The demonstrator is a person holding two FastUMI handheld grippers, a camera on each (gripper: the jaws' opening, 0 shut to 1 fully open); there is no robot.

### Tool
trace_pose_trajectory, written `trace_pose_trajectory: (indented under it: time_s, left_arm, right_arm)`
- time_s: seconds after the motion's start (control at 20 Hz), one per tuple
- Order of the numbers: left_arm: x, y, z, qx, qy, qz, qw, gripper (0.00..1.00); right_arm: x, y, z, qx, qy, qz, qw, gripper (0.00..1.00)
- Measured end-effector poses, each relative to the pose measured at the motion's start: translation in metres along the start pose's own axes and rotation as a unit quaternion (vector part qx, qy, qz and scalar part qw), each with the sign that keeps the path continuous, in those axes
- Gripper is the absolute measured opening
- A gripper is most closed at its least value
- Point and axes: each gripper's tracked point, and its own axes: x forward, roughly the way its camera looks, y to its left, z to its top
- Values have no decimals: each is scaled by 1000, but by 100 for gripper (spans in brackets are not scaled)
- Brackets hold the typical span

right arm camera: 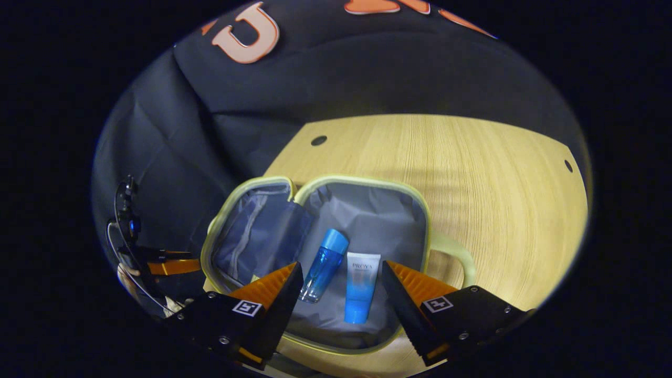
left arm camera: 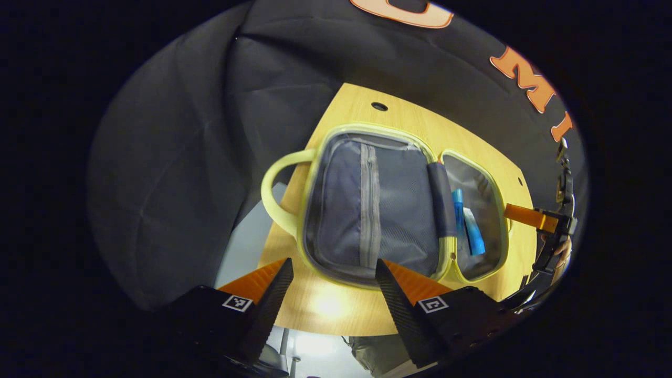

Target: First open the suitcase, pack the skin care products into it, and then close the suitcase.

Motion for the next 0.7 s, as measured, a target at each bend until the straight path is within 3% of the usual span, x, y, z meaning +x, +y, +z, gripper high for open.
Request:
trace_pose_trajectory:
  time_s: [0.2, 0.4, 0.7]
  left_arm:
    - [10, 28, 32, -48, -36, -18, 998, 98]
    - [33, 59, 57, -130, -73, -54, 987, 98]
    - [75, 82, 65, -293, -72, -114, 946, 98]
  right_arm:
    - [-30, 2, 12, -20, -42, -1, 999, 95]
    - [-52, -9, 7, -32, -53, -21, 998, 96]
    - [-75, -39, 7, -10, -62, -59, 996, 96]
